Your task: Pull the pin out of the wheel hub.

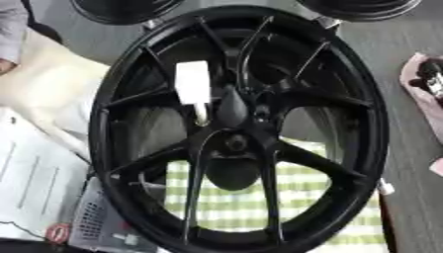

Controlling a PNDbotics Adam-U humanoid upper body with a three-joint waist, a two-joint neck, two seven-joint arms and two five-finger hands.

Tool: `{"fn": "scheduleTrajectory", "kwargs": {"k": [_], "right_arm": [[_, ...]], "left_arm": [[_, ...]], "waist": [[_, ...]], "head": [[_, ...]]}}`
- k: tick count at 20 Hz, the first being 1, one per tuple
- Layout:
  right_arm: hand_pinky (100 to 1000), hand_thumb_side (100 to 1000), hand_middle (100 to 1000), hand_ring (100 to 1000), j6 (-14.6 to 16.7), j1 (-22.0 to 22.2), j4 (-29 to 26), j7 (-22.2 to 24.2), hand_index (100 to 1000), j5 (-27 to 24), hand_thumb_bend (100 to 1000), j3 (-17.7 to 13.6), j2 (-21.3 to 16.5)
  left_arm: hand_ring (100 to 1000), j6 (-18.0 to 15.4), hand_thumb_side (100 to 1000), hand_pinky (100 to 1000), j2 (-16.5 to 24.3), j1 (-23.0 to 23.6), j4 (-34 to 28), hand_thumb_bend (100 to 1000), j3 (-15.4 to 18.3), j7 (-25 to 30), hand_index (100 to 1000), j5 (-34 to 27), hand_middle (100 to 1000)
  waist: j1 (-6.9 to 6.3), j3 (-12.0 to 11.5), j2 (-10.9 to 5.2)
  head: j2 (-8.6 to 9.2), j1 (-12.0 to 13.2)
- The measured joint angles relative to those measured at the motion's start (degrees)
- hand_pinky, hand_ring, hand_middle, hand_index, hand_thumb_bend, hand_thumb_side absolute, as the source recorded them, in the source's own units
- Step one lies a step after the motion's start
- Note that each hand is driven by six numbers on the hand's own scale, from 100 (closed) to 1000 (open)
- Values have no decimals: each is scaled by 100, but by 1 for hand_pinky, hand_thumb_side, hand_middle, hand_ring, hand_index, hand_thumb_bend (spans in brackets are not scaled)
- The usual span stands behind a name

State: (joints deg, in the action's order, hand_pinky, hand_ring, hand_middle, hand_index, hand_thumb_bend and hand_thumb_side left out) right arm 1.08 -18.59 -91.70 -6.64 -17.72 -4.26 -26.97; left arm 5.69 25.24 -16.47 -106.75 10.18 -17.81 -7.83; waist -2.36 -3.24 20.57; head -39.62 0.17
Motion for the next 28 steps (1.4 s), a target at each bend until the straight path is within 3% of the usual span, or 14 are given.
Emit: {"fn": "scheduleTrajectory", "kwargs": {"k": [7,14,22,28], "right_arm": [[899,395,606,662,17,104,-74,-14,725,-6,414,-62,-12],[899,395,606,662,21,147,-135,-18,725,-6,412,-70,-93],[899,398,606,662,9,154,-136,-3,725,-4,409,-65,-162],[899,399,606,663,9,201,-135,42,725,20,407,-61,-207]], "left_arm": [[749,116,510,656,836,73,-207,738,-181,201,717,207,588],[753,419,537,702,2302,-292,-293,724,-567,898,737,446,605],[772,348,523,799,3731,-969,-140,627,-1103,3001,765,1027,651],[777,-78,527,828,4082,-1812,62,588,-1465,5096,779,1536,682]], "waist": [[-3,15,3],[-54,44,5],[-108,48,-10],[-149,40,-46]], "head": [[-11,-67],[-5,-126],[-6,-172],[-9,-195]]}}
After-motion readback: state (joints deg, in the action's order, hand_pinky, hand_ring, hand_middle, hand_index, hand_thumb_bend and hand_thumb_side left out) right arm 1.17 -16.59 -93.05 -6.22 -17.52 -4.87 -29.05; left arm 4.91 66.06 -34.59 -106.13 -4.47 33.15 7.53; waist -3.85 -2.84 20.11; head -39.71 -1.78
